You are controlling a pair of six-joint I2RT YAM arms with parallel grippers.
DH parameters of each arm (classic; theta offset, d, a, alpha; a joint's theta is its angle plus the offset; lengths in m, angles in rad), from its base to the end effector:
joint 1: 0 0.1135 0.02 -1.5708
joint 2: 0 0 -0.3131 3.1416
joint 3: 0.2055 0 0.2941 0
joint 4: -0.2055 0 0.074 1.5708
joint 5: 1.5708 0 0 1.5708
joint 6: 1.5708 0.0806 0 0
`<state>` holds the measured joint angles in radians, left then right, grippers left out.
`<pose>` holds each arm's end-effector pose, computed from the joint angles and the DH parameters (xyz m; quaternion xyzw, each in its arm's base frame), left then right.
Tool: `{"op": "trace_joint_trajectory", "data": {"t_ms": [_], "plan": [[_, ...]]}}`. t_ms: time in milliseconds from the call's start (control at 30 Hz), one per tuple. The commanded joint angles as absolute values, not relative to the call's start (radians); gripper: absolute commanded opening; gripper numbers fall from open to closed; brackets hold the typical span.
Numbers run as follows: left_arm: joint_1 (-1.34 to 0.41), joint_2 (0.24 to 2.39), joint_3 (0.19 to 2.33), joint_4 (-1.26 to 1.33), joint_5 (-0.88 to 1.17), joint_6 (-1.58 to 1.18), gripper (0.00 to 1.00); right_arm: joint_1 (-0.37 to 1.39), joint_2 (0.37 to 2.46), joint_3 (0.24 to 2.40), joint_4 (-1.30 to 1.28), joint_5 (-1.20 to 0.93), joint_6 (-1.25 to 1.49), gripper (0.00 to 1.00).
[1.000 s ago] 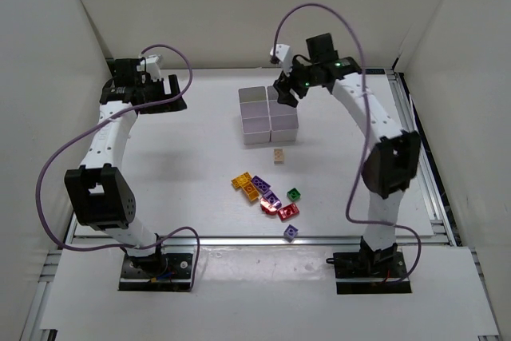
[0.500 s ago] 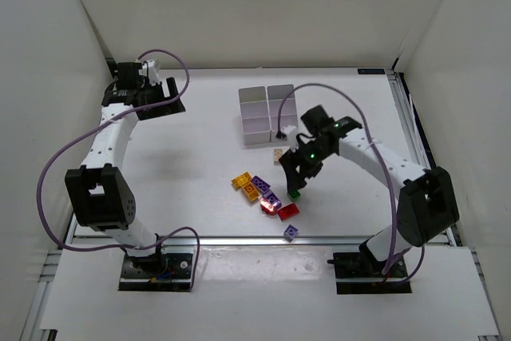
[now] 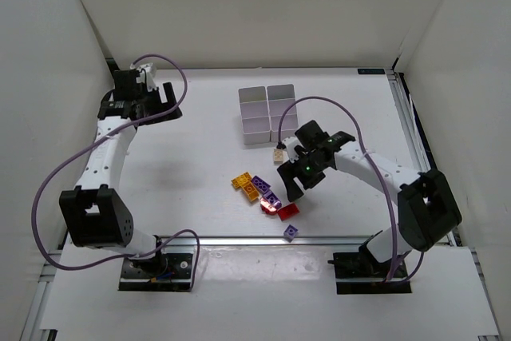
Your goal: Sort the legos into containers by color
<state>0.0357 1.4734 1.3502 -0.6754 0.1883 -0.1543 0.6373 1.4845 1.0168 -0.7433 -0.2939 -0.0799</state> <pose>0.3898 -0.0012 0.3396 -0.0522 0.9215 -0.1092 0.3691 0.2516 0.2153 0.2077 -0.3661 0.9022 0.1872 0.1305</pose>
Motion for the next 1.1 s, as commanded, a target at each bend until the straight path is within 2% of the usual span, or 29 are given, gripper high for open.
{"op": "trace_joint_trajectory", "data": {"t_ms": [0,733,1067], "plan": [[0.034,1.413,1.327,-0.664,0.166,-0.152,0.99,0.640,1.506,1.028,-0.701,-0.238,-0.058,0.79],[0.041,1.417,1.339,-0.664,0.155,-0.138,0.99,0.664,1.667,1.094,-0.663,-0.215,-0.109,0.82],[0.046,1.427,1.339,-0.664,0.150,-0.135,0.99,0.680,1.716,1.094,-0.643,-0.150,-0.124,0.70]]}}
